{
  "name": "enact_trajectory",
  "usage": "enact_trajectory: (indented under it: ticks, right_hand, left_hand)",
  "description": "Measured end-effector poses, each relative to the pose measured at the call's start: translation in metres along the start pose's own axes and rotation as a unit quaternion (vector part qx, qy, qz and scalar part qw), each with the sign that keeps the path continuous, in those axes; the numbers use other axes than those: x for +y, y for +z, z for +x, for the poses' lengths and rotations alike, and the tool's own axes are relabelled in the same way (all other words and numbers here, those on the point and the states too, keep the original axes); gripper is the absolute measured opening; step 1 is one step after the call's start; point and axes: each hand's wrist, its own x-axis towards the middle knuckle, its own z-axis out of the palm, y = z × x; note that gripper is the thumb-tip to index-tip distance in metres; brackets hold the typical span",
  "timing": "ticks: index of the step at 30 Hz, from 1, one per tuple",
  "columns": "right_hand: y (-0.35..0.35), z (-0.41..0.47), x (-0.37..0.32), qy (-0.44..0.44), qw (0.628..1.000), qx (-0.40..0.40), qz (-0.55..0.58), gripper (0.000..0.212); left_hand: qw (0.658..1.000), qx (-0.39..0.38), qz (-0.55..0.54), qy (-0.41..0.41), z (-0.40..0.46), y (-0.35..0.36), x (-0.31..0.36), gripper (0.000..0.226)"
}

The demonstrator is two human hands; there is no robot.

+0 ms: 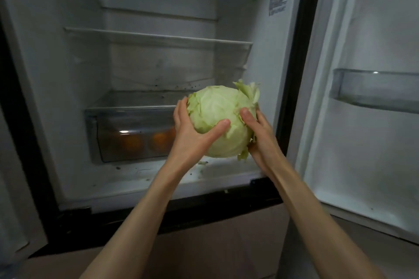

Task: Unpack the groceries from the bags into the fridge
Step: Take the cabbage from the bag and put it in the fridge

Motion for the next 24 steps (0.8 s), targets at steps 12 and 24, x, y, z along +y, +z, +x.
enact_trajectory:
  ticks: [12,24]
  right_hand:
    - [0.017,0.195,0.007,-0.087,0.990,0.038,-0.108,0.064]
    - [0.010,0.297,0.050,-0.047,0.993,0.060,-0.092,0.064]
  left_hand:
    - [0.999,-0.044,-0.029,0.010,0.189,-0.025,-0.040,0.078]
    - [0.998,-0.057,0.005,-0.001,0.283,-0.021,-0.085,0.085]
